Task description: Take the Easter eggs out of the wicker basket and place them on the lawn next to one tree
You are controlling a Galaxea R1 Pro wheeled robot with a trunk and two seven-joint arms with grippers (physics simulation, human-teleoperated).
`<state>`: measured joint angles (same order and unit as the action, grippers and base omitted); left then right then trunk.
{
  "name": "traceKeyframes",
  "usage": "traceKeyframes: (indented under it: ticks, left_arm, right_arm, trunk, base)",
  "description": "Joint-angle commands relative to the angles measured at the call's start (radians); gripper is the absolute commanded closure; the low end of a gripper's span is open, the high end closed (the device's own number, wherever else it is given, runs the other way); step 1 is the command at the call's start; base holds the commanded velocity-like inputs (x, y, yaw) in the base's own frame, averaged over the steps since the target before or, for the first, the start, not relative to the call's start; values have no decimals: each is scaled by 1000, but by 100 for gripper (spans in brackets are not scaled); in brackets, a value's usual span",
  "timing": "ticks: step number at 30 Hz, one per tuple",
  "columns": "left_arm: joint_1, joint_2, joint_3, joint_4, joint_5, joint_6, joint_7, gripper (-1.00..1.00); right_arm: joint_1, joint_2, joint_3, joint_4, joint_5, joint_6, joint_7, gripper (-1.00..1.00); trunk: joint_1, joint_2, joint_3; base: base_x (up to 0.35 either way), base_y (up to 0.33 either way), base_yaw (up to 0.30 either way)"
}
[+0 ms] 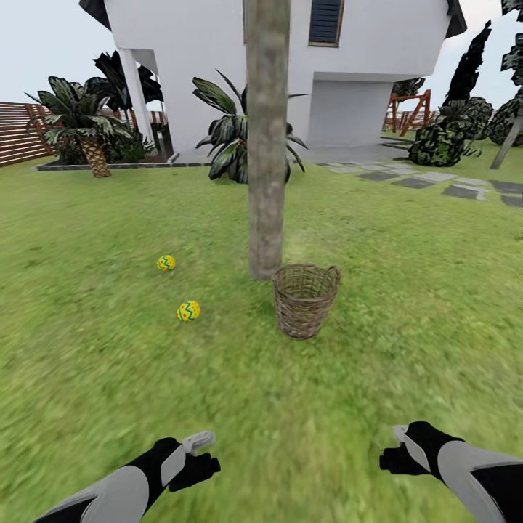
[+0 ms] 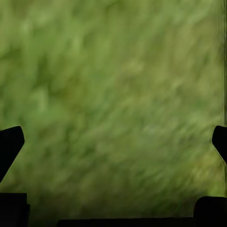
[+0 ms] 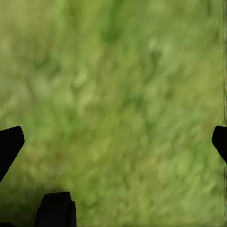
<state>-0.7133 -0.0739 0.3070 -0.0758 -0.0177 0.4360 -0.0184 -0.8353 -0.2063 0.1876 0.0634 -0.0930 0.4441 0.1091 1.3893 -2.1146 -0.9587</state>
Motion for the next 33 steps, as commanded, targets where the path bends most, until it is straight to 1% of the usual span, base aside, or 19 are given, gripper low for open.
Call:
traceKeyframes:
  ticks: [1,33]
  left_arm:
    - [0,0,3,-2,-2,7,-1,-100]
    - [0,3,3,-2,0,7,-3,-100]
  right_arm:
    - [-1,0,9,1,-10,1,4,-100]
    - [-1,-2,9,1,-10,1,5,-100]
  trunk:
    - [0,0,-1]
    - [0,0,-1]
  base:
    - [0,-336,0]
    - [0,-331,0]
